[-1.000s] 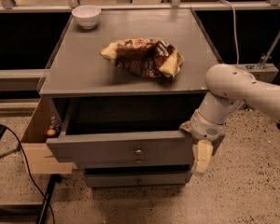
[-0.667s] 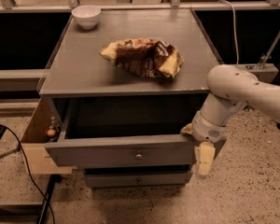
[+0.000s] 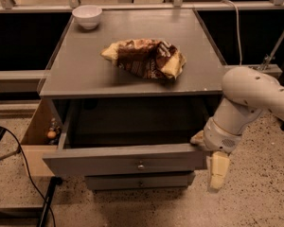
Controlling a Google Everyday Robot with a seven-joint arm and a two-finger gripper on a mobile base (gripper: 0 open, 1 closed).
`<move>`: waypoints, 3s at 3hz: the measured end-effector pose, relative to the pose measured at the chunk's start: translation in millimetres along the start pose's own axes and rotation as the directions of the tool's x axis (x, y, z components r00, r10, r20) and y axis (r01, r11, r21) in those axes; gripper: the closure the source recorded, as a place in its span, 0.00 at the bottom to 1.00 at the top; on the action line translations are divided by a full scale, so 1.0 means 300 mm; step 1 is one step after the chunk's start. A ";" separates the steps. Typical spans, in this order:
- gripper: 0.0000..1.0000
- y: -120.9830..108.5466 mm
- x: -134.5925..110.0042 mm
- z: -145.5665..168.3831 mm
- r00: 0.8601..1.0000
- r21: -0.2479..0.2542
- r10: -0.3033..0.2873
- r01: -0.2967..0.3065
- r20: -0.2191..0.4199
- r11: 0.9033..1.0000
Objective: Open top drawer
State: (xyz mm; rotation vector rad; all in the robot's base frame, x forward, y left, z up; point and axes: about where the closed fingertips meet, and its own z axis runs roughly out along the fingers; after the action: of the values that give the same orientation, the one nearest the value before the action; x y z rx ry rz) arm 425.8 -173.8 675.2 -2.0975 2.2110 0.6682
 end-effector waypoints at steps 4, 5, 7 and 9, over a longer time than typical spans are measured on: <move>0.00 -0.025 -0.018 -0.028 0.996 0.216 -0.089 0.091 -0.020 0.972; 0.00 -0.182 -0.079 -0.049 0.982 0.421 -0.187 0.174 -0.011 0.890; 0.00 -0.300 -0.075 -0.008 0.973 0.552 -0.228 0.167 0.043 0.817; 0.00 -0.280 -0.050 0.058 0.975 0.481 -0.193 0.118 0.108 0.869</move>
Offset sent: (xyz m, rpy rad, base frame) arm -0.0328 -0.0086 0.0095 -0.0045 0.0582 -0.0167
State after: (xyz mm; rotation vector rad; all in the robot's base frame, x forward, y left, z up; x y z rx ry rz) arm 502.7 -154.5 639.5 -1.8720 1.8555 0.2309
